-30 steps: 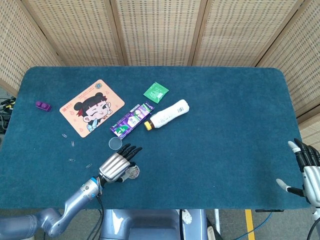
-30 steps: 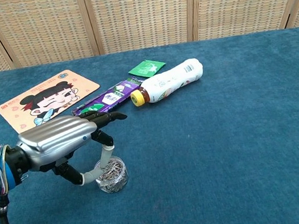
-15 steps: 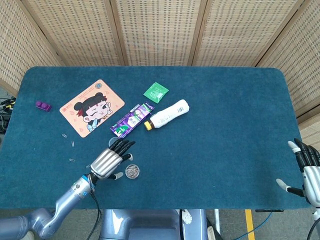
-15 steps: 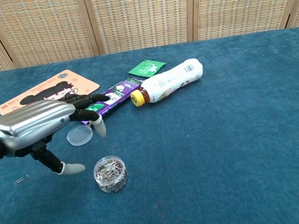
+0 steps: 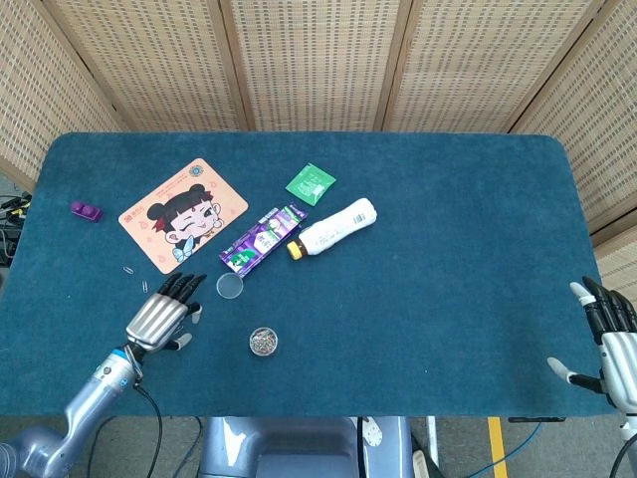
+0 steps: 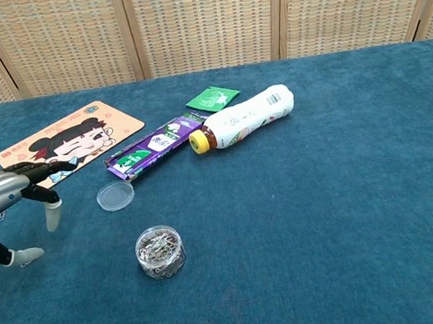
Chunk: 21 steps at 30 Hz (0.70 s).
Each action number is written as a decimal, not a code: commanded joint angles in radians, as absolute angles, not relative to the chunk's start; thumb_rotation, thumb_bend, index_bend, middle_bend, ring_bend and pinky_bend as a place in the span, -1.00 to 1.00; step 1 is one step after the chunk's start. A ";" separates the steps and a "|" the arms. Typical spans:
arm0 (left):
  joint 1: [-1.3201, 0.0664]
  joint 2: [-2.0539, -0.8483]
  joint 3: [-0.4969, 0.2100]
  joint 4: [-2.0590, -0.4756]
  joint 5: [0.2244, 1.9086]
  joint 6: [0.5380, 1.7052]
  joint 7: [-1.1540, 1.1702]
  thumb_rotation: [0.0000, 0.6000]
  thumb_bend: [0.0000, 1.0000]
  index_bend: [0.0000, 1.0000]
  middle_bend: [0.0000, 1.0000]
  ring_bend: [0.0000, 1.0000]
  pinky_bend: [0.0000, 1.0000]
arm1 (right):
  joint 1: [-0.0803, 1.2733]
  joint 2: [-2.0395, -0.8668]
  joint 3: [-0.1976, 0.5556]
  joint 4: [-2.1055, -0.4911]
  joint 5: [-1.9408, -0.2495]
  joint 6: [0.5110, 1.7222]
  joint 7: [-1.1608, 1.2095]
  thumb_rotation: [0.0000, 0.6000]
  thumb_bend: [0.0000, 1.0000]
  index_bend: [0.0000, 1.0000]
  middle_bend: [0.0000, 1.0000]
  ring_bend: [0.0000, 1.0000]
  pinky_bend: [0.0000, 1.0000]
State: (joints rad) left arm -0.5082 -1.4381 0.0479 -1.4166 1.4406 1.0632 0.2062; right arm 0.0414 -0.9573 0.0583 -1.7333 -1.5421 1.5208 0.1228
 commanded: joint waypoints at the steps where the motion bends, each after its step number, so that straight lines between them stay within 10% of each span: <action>1: -0.485 -1.469 0.062 -1.335 1.439 1.062 0.153 1.00 -0.42 0.04 -1.00 -1.00 -1.00 | 0.043 -0.958 0.058 -1.733 -1.541 1.518 0.120 1.00 -1.00 -1.00 -1.00 -1.00 -1.00; 21: -0.428 -1.463 0.045 -1.109 1.403 1.044 -0.024 1.00 -0.37 0.06 -1.00 -1.00 -1.00 | 0.044 -0.960 0.056 -1.737 -1.543 1.515 0.114 1.00 -1.00 -1.00 -1.00 -1.00 -1.00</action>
